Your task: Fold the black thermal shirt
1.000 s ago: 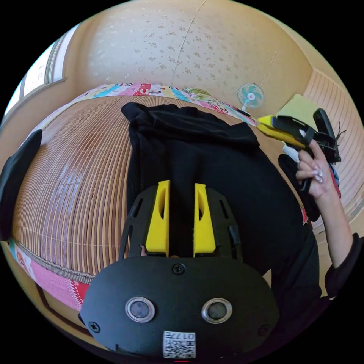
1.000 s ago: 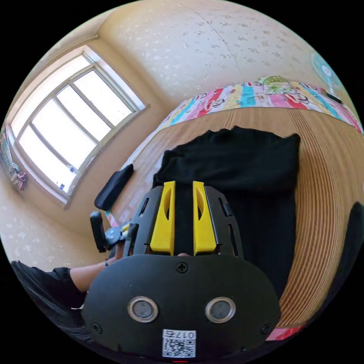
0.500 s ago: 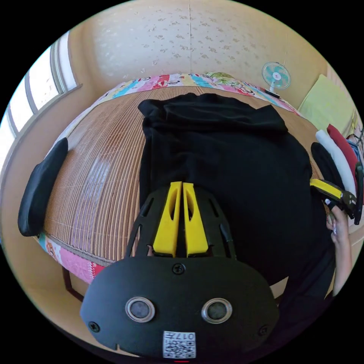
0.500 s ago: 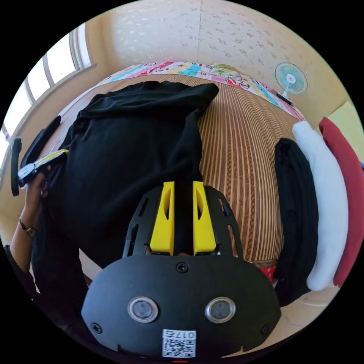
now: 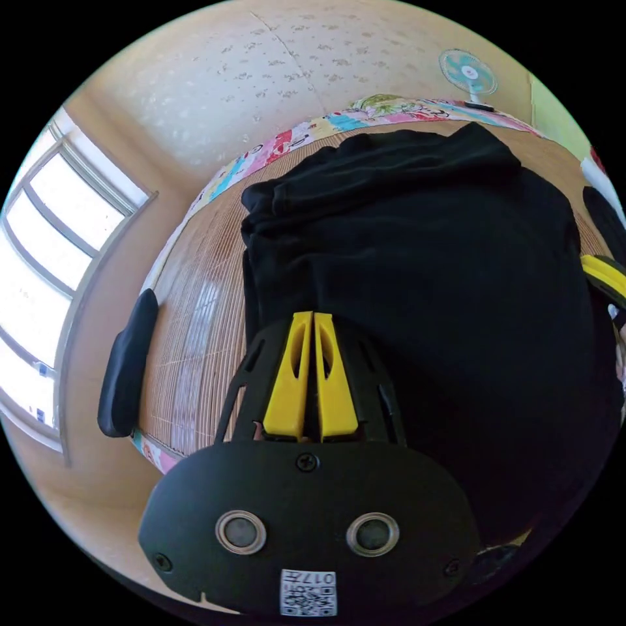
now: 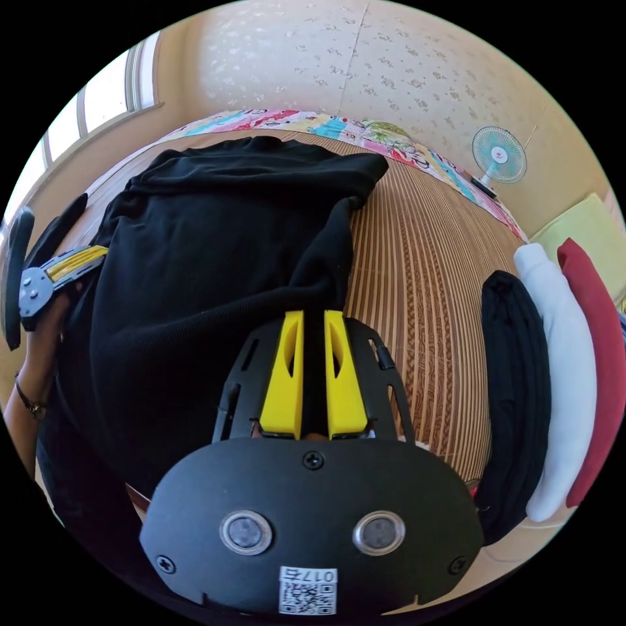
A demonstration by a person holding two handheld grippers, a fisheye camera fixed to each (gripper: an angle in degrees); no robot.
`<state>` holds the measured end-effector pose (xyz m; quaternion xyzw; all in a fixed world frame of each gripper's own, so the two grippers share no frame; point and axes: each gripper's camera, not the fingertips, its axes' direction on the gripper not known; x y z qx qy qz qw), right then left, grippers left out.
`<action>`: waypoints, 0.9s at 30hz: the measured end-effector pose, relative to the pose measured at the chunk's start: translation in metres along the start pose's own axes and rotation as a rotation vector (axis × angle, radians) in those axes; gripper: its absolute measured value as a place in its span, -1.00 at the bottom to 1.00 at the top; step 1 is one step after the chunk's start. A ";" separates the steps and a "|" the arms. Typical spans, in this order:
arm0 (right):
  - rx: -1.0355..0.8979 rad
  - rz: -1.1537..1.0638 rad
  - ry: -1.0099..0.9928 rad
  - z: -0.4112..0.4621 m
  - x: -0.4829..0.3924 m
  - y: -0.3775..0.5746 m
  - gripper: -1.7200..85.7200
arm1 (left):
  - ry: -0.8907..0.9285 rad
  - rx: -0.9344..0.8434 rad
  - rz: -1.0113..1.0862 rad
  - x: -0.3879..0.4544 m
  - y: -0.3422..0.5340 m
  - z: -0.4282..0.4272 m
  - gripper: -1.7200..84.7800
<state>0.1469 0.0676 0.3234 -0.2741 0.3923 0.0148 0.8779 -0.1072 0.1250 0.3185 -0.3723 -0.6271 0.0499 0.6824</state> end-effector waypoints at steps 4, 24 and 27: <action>0.005 -0.003 0.008 0.000 -0.005 -0.001 -0.81 | 0.003 0.007 -0.008 0.008 -0.001 -0.004 -0.98; 0.008 -0.002 0.011 -0.015 0.002 -0.014 -0.82 | -0.024 0.016 -0.001 0.018 -0.011 -0.005 -0.98; 0.009 -0.001 0.010 -0.020 0.008 -0.016 -0.82 | -0.033 0.016 0.002 0.014 -0.013 -0.003 -0.98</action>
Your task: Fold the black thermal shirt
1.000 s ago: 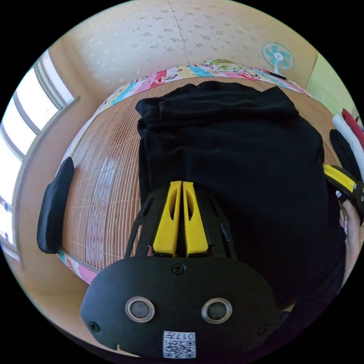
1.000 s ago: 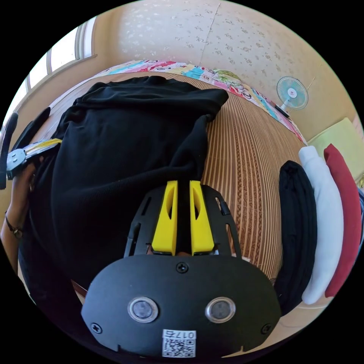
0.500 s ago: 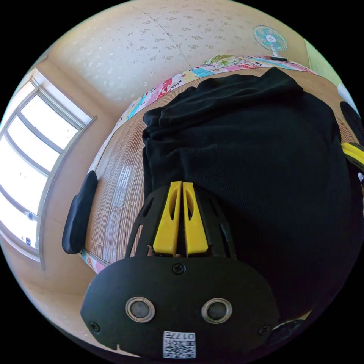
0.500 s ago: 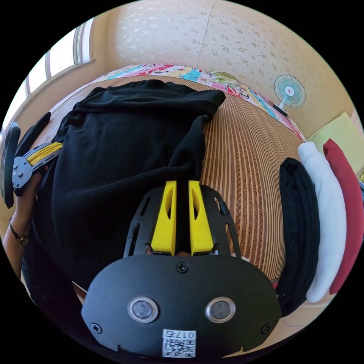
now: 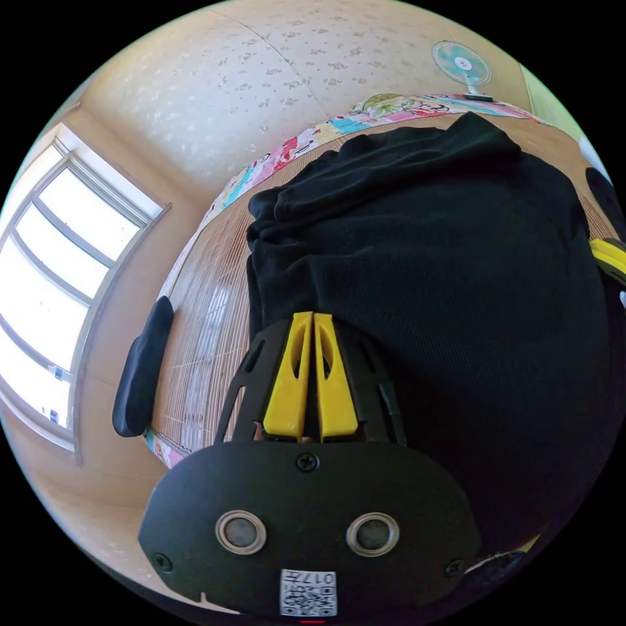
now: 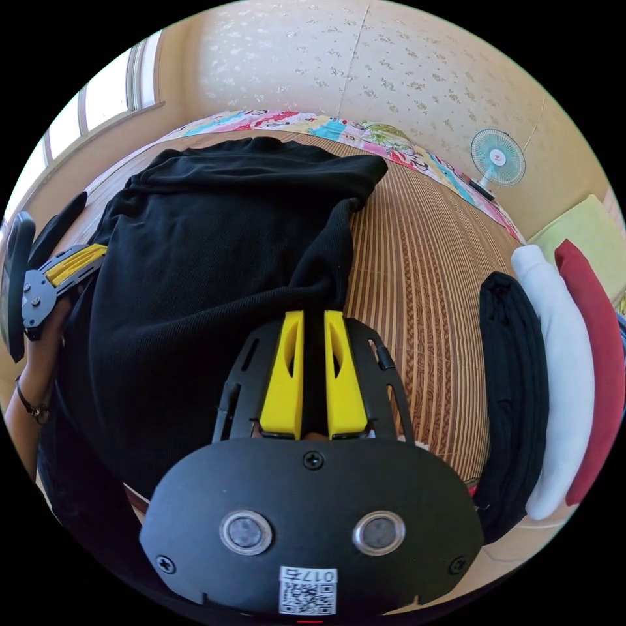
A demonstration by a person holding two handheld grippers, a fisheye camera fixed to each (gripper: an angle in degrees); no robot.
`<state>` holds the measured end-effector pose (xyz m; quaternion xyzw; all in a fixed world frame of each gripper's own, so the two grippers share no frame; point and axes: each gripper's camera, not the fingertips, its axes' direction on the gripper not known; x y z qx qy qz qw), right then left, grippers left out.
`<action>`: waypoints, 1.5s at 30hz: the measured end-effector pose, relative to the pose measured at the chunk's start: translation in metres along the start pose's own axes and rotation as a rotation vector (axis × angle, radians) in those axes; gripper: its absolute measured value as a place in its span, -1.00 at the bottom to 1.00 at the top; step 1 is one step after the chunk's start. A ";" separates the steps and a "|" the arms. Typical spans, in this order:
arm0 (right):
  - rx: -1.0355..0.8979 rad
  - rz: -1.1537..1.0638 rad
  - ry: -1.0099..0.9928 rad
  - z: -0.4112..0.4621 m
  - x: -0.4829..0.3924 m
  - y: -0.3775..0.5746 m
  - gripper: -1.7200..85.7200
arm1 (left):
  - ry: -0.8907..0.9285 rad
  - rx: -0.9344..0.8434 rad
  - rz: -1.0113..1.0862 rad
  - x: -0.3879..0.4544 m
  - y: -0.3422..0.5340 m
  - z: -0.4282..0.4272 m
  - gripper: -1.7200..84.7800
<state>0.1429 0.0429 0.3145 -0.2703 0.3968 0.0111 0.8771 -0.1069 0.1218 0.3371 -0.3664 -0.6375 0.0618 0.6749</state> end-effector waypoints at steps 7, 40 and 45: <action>-0.007 0.005 -0.018 -0.013 0.021 -0.007 -0.82 | 0.277 -0.006 -0.114 -0.073 0.005 0.006 -0.94; 0.086 0.556 -0.846 -0.149 0.263 0.175 -0.68 | 1.517 0.081 -0.540 -0.388 0.224 0.044 -0.90; 0.028 0.625 -0.922 -0.141 0.274 0.188 -0.84 | 1.535 0.094 -0.589 -0.402 0.235 0.048 -0.90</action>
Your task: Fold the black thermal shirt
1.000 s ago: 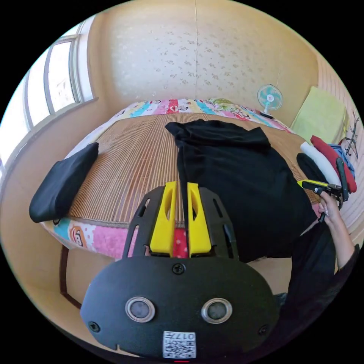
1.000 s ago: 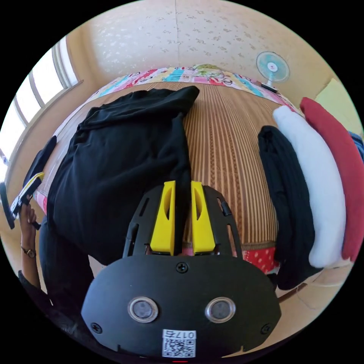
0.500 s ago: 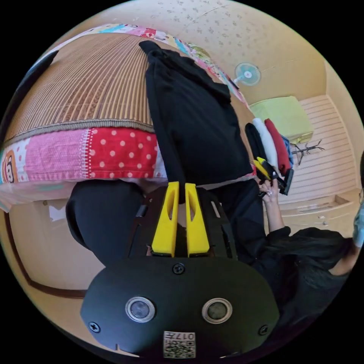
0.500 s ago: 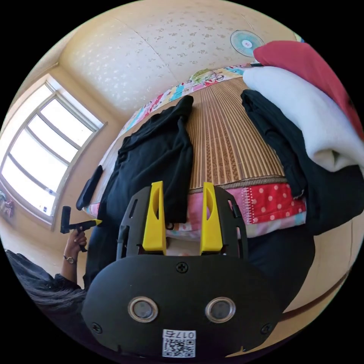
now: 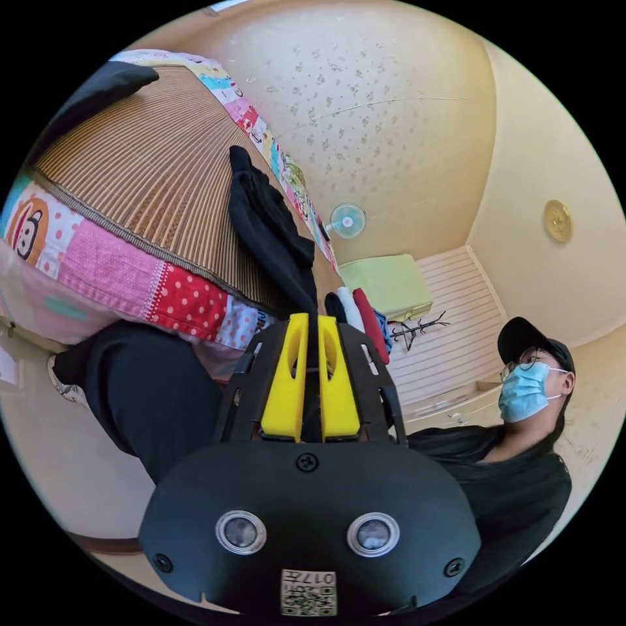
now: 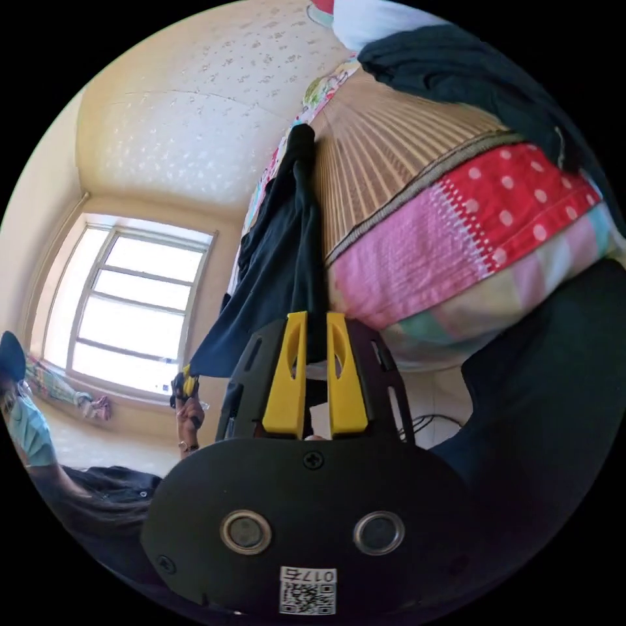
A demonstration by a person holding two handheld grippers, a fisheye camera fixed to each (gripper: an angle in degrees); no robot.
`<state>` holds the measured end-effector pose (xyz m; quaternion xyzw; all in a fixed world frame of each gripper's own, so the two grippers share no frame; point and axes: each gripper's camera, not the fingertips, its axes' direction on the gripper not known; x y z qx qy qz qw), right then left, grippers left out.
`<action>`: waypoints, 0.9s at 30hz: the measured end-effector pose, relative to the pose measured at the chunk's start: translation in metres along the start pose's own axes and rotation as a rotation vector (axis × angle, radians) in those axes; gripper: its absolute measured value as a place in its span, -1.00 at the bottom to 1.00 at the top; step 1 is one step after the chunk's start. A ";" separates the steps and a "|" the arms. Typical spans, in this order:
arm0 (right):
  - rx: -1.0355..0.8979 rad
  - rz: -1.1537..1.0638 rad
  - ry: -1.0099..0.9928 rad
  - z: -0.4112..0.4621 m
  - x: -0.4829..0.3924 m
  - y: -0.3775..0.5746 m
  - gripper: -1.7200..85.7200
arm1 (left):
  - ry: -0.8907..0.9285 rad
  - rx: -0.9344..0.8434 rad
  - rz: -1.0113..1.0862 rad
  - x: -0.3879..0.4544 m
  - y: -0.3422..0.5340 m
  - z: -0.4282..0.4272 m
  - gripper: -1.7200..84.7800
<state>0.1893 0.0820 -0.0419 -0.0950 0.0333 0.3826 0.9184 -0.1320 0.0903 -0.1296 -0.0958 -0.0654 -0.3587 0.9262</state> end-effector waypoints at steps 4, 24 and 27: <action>-0.131 -0.056 -0.271 -0.016 -0.011 0.005 -0.90 | 0.118 0.021 0.040 0.012 0.006 -0.021 -0.89; 0.188 -0.378 0.093 0.048 -0.203 -0.180 -0.86 | -0.188 0.305 -0.057 0.002 -0.178 0.074 -0.76; 0.094 -0.276 0.318 0.117 -0.198 -0.205 -0.80 | -0.256 0.300 -0.011 0.006 -0.160 0.077 -0.71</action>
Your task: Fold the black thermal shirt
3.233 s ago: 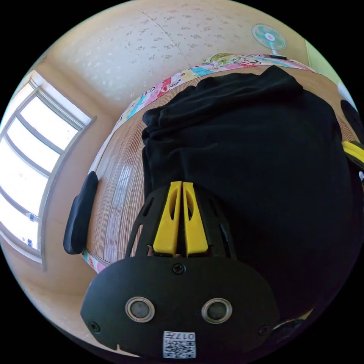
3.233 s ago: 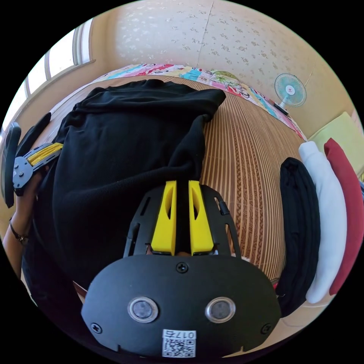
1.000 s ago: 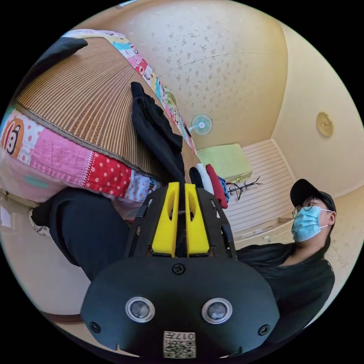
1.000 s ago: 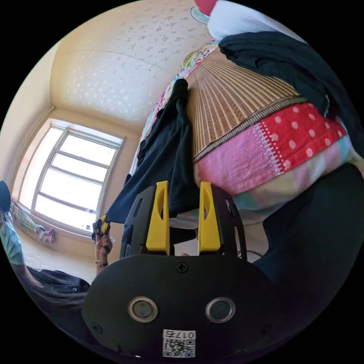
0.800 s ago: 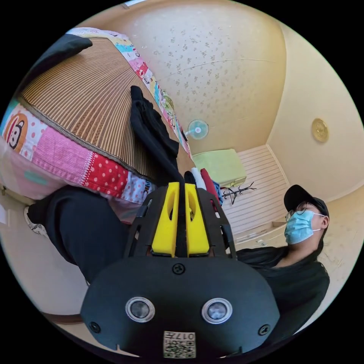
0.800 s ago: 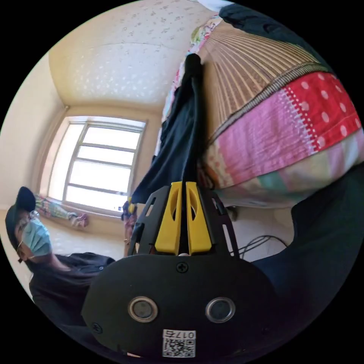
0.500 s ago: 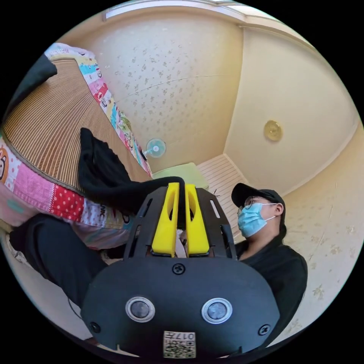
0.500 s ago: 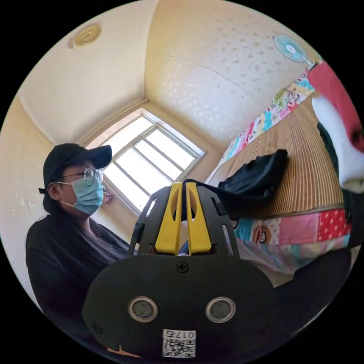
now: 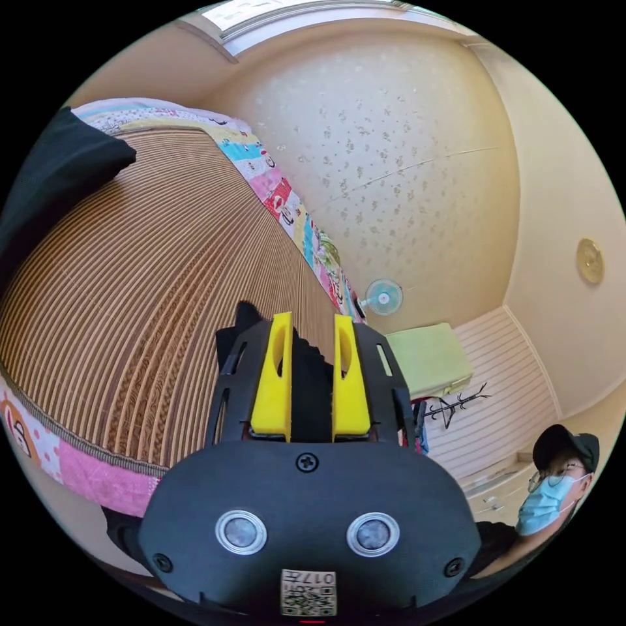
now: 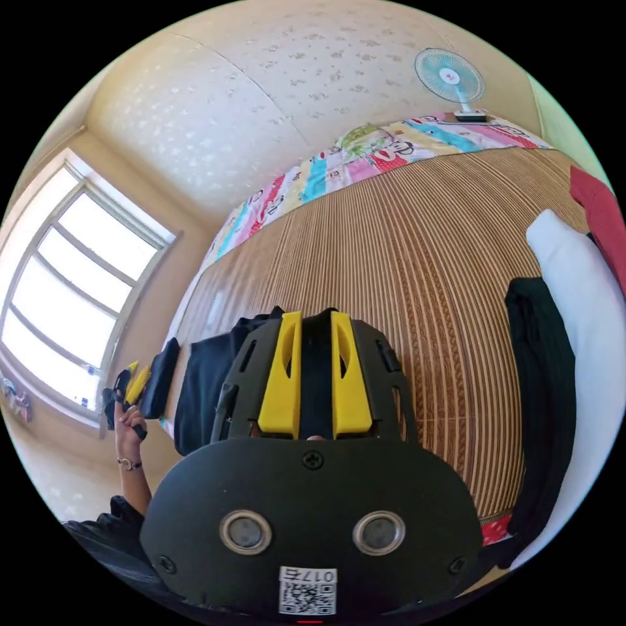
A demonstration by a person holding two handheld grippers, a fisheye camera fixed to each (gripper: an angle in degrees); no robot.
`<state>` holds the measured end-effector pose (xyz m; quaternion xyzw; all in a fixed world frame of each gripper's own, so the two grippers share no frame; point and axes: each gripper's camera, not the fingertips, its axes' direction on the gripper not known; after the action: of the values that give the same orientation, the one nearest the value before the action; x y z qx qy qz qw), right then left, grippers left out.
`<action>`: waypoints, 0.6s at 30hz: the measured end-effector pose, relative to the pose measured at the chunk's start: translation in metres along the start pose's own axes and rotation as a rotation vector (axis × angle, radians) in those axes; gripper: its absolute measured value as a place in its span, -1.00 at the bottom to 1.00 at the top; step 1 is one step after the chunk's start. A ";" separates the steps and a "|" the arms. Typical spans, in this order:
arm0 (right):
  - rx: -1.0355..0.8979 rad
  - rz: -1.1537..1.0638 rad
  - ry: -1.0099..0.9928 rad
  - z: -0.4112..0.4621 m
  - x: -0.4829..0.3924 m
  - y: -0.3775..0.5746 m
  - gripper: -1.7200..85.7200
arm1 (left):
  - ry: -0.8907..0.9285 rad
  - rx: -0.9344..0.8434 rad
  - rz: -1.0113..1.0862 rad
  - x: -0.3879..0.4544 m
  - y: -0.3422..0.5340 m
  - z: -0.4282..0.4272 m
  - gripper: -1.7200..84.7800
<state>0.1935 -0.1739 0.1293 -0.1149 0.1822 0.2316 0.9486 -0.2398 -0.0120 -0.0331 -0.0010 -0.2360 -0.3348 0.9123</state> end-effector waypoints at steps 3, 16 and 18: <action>0.036 -0.056 0.038 0.006 -0.032 0.030 -0.76 | -0.166 0.001 0.016 0.003 0.044 -0.021 -0.64; 0.016 -0.317 0.208 0.067 -0.107 0.182 -0.80 | -0.198 -0.038 -0.283 -0.033 0.186 0.002 -0.71; -0.041 -0.334 0.256 0.080 -0.104 0.190 -0.83 | -0.120 -0.036 -0.315 -0.031 0.184 0.003 -0.80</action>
<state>0.0394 -0.0262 0.2179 -0.1913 0.2749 0.0582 0.9405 -0.1493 0.1497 -0.0147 -0.0001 -0.2811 -0.4773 0.8326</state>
